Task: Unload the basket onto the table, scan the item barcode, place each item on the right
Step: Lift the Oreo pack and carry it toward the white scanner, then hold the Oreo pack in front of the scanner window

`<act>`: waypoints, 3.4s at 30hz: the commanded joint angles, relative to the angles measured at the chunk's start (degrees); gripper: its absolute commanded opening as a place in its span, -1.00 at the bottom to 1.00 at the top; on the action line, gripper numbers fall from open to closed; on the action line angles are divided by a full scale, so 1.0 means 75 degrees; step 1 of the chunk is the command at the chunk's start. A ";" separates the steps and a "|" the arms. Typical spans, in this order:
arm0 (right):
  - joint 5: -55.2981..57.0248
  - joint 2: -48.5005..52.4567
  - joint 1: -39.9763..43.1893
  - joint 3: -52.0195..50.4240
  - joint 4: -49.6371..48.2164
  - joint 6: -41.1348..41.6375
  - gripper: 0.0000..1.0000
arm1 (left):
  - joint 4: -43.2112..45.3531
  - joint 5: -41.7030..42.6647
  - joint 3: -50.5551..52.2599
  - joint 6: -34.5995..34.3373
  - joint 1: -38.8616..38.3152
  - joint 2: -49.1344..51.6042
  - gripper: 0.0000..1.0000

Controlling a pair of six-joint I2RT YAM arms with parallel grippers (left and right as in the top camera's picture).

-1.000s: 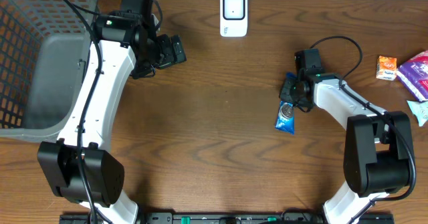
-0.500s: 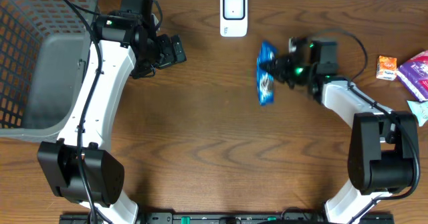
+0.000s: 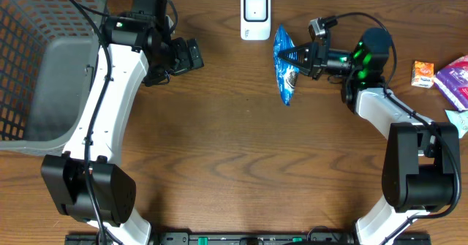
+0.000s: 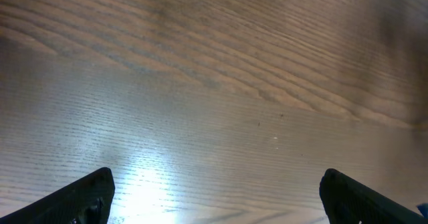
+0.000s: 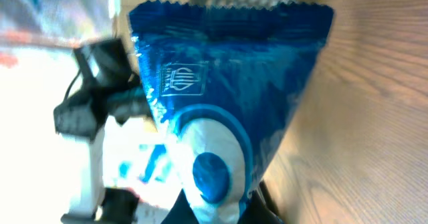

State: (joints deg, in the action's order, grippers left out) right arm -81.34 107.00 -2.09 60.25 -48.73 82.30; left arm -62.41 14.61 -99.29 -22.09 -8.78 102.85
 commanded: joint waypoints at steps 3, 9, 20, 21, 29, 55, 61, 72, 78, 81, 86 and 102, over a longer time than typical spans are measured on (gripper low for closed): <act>-0.1075 0.0017 0.0023 0.0052 -0.1274 0.1463 -0.98 | -0.0015 -0.0105 -0.0041 0.0076 0.0026 0.0017 0.96; -0.1023 0.0017 0.0195 0.0067 -0.3104 0.2862 -0.98 | -0.0015 -0.0105 -0.0041 0.0076 0.0026 0.0017 0.96; 0.0711 0.0017 0.0058 0.0067 -0.3360 0.1853 -0.97 | -0.0015 -0.0105 -0.0041 0.0076 0.0026 0.0017 0.96; 0.1064 0.0017 -0.0026 0.0067 -0.3351 0.1492 -0.97 | -0.0015 -0.0105 -0.0041 0.0076 0.0026 0.0017 0.96; 0.5013 0.0017 -0.0612 0.0111 0.0466 -0.2244 -0.97 | -0.0017 -0.0105 -0.0041 0.0076 0.0026 0.0017 0.96; 1.0582 0.2993 -0.2253 0.7291 0.6274 -0.7705 -0.98 | -0.0015 -0.0105 -0.0041 0.0076 0.0026 0.0017 0.96; 1.0791 0.3777 -0.2267 0.7778 0.5601 -0.7898 -0.98 | -0.0015 -0.0105 -0.0041 0.0076 0.0026 0.0017 0.96; 1.1057 0.4130 -0.2288 0.7778 0.5394 -0.7895 -0.98 | -0.0017 -0.0105 -0.0041 0.0076 0.0026 0.0017 0.96; 1.1036 0.4130 -0.2285 0.7778 0.5537 -0.7834 -0.98 | -0.0017 -0.0105 -0.0041 0.0076 0.0026 0.0017 0.96; 1.1071 0.4130 -0.2285 0.7775 0.5724 -0.7839 -0.98 | -0.0017 -0.0108 -0.0041 0.0076 0.0026 0.0017 0.96; 1.1150 0.4138 -0.2343 0.7775 0.5933 -0.7839 -0.98 | -0.0017 -0.0105 -0.0041 0.0076 0.0026 0.0017 0.96; 1.1322 0.4290 -0.2261 0.7871 0.5858 -0.7950 -0.98 | -0.0015 -0.0105 -0.0041 0.0076 0.0026 0.0017 0.96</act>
State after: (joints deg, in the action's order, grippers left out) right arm 2.61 139.11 -19.55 116.99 -4.16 23.79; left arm -62.41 14.61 -99.31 -22.09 -8.78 102.85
